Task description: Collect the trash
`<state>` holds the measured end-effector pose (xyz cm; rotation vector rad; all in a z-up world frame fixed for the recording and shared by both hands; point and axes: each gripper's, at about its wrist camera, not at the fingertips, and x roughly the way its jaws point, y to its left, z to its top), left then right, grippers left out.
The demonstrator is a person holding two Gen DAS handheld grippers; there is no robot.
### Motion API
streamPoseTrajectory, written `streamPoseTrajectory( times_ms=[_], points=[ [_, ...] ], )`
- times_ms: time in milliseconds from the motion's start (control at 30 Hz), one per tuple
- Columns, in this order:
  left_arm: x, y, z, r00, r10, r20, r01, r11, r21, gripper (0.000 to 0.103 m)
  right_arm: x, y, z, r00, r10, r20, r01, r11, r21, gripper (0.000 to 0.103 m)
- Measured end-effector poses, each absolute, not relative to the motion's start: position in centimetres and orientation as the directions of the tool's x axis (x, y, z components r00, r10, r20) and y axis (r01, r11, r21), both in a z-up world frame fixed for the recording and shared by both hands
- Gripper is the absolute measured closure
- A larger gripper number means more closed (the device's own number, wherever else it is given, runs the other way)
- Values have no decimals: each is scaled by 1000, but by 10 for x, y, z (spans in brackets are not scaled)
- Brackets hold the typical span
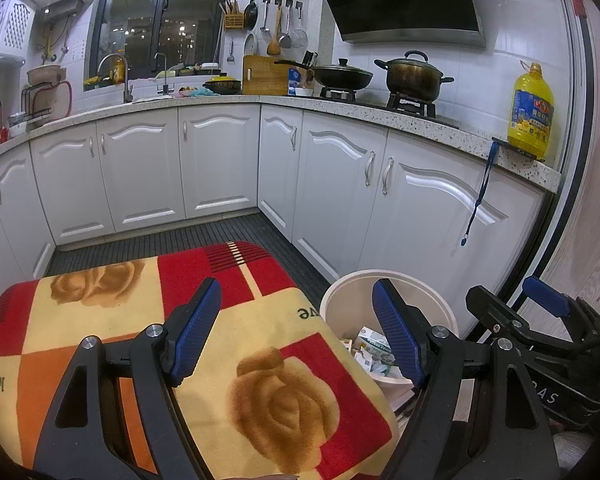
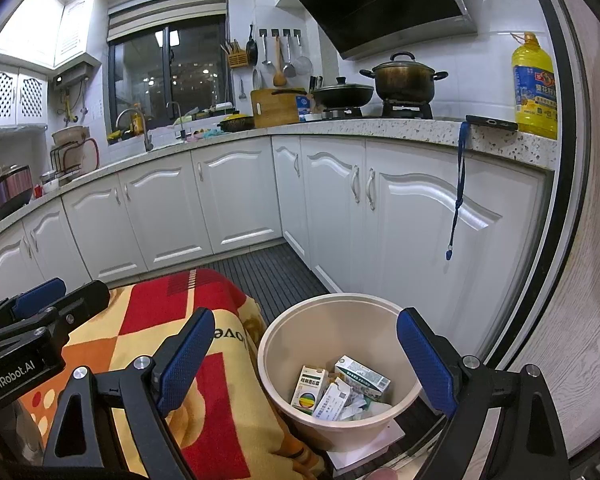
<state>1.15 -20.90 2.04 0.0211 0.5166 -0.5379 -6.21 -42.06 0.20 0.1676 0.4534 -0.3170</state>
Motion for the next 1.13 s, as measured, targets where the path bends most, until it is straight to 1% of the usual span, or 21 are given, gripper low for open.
streamPoseTrajectory(
  times_ms=[1133],
  points=[
    [24,-198,7,720,-487,-493,505,856,-109,26,-48,-428,-10,833,-249,-494,329,941,81,12]
  ],
)
